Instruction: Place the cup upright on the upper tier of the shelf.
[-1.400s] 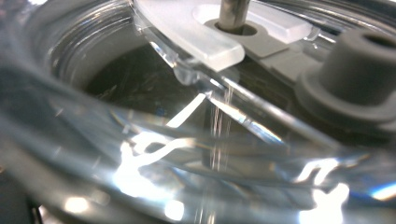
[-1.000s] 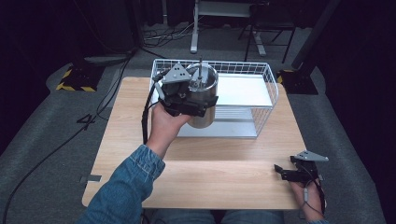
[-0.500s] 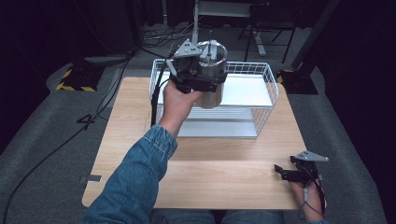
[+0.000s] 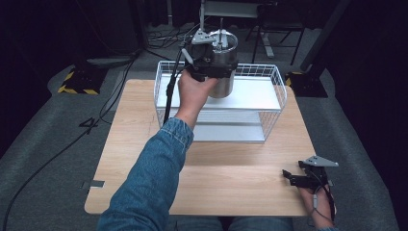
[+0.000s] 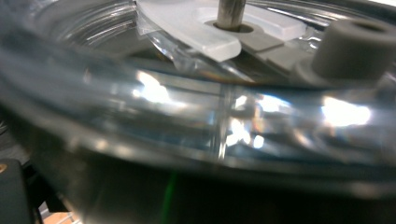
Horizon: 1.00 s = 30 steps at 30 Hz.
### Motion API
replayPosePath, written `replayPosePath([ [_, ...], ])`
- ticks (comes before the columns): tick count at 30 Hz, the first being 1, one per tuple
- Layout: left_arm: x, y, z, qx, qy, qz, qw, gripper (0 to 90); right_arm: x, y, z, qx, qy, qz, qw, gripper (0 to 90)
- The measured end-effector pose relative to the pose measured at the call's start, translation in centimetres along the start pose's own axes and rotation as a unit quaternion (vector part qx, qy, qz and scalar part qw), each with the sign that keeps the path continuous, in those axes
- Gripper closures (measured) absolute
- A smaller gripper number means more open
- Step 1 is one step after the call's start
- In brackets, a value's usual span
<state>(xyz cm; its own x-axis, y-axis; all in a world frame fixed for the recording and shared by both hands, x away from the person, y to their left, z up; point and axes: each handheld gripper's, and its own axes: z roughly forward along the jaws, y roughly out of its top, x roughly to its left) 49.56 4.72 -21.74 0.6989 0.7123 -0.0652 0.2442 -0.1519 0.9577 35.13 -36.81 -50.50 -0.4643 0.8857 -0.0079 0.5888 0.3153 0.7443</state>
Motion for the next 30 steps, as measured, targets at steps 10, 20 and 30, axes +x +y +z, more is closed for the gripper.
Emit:
replayPosePath([
  [10, 1.6, -0.8, 2.4, 0.011, 0.03, -0.022, 0.9993, 3.5, 0.0, 0.0, 0.0, 0.0, 0.002, -0.003, 1.0, 17.5],
  [20, 1.7, -1.6, 3.9, 0.02, 0.059, -0.025, 0.9977, 3.5, 0.1, 0.0, 0.0, -0.001, 0.001, -0.006, 1.0, 17.6],
  [30, 1.6, -1.9, 4.5, 0.035, 0.07, -0.023, 0.9967, 3.5, 0.1, 0.0, 0.0, -0.001, 0.002, -0.007, 1.0, 17.6],
])
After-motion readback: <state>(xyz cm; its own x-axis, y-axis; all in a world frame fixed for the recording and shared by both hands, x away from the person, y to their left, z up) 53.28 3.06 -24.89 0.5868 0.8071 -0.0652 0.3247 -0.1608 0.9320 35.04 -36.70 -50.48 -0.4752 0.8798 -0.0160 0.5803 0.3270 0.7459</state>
